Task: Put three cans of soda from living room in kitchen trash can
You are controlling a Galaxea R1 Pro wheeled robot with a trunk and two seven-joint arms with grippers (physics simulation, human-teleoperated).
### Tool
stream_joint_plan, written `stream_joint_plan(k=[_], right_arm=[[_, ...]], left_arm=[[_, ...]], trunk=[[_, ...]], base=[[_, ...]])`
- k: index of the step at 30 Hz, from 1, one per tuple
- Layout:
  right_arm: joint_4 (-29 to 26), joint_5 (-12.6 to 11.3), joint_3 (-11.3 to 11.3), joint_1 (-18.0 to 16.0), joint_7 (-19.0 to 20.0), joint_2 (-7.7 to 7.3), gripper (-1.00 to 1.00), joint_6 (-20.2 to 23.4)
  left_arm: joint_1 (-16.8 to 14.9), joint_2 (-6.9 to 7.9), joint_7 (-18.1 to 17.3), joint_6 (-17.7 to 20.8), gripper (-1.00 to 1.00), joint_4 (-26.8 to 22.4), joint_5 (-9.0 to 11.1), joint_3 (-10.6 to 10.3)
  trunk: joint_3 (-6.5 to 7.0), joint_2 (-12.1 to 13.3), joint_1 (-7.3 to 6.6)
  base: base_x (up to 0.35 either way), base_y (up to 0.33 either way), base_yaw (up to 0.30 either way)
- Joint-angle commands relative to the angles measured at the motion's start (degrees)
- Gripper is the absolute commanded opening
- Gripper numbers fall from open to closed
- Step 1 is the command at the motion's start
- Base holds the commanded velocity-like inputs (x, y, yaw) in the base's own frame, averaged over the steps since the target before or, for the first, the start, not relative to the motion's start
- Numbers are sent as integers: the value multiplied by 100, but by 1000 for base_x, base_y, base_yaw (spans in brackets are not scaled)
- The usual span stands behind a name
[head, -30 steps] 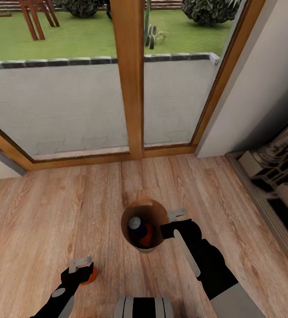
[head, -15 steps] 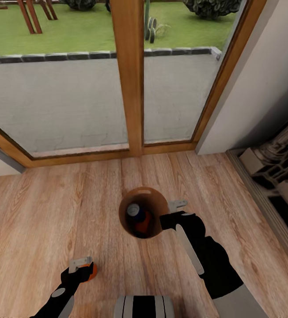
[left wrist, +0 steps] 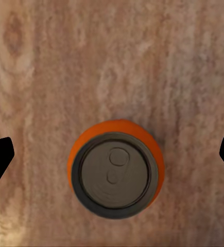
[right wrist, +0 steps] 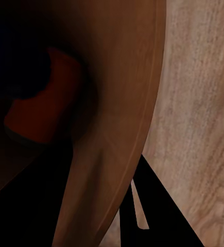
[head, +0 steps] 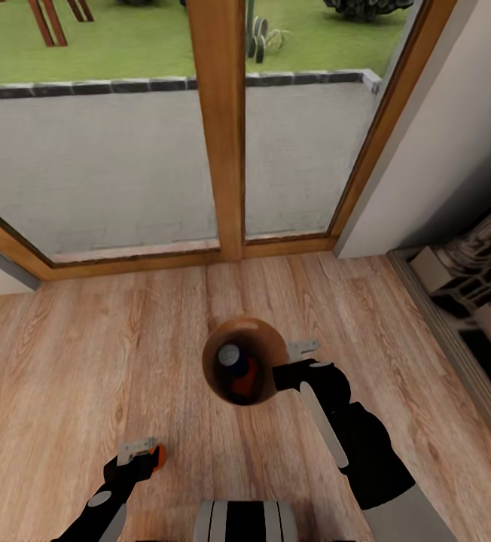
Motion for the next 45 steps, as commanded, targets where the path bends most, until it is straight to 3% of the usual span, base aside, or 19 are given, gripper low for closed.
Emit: stream_joint_plan(k=[1,14,20,38,45], right_arm=[[-3,-99,3,-3,1,1,-100,-16],[-6,-99,9,0,2,1,-100,-16],[-8,-99,6,0,5,1,-100,-22],[-17,-99,8,0,3,1,-100,-24],[-17,-99,9,0,3,1,-100,-24]], left_arm=[[2,-2,0,0,100,0,0,1],[1,-1,0,0,100,0,0,-5],[0,-3,0,0,100,0,0,-3],[0,-5,0,0,100,0,0,-6],[0,-2,0,0,100,0,0,-6]], trunk=[[-9,0,-1],[-107,0,-1],[-219,-241,131],[-292,-401,219],[-399,-642,351]], base=[[0,0,0],[0,0,0],[0,0,0],[0,0,0],[0,0,0]])
